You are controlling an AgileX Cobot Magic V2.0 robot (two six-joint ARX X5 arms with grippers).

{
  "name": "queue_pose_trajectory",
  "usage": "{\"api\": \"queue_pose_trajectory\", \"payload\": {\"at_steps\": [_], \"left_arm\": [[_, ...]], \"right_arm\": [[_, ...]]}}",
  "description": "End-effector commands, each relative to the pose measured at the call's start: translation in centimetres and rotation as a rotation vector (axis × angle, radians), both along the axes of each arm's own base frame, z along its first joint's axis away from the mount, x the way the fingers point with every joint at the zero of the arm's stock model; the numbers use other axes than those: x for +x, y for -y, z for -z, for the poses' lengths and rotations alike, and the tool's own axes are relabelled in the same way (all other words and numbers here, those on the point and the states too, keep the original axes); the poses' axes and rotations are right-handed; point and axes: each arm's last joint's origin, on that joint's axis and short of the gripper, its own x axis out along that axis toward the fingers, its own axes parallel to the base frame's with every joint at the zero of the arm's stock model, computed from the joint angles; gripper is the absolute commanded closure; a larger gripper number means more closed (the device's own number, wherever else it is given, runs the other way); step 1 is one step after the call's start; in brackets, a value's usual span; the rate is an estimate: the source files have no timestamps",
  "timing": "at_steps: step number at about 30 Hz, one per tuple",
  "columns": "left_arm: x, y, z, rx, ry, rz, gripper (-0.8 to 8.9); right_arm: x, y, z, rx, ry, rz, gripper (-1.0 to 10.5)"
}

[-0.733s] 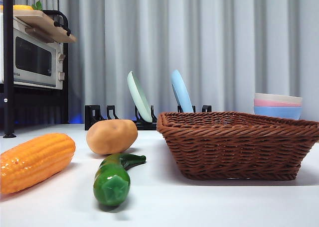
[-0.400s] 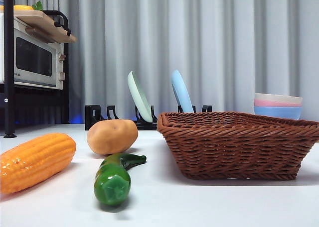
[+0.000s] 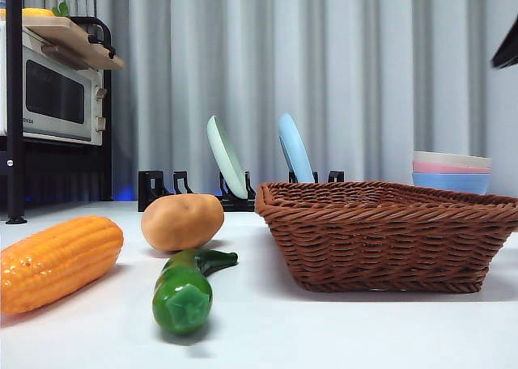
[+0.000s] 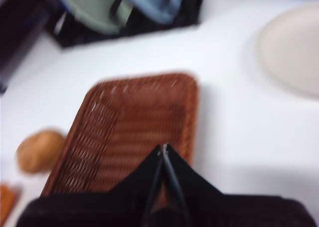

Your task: Pick up the basket,pick up the corn from the table,pick up the potato from the table,pick up the cucumber from the table,put all items into the basket

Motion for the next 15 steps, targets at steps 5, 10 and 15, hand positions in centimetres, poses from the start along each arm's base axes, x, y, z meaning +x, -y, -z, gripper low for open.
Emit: {"api": "queue_pose_trajectory", "payload": {"at_steps": [5, 10, 15], "left_arm": [[1.1, 0.1, 0.0, 0.004, -0.048, 0.068, 5.78], [1.1, 0.1, 0.0, 0.003, -0.051, 0.064, 4.58], [1.1, 0.1, 0.0, 0.003, -0.052, 0.064, 4.58]], "right_arm": [[2.8, -0.6, 0.4, -0.035, -0.105, -0.120, 7.3], [4.3, -0.8, 1.2, -0.044, -0.160, -0.117, 5.0], [6.5, -1.0, 2.7, -0.063, -0.240, -0.124, 5.1]]}}
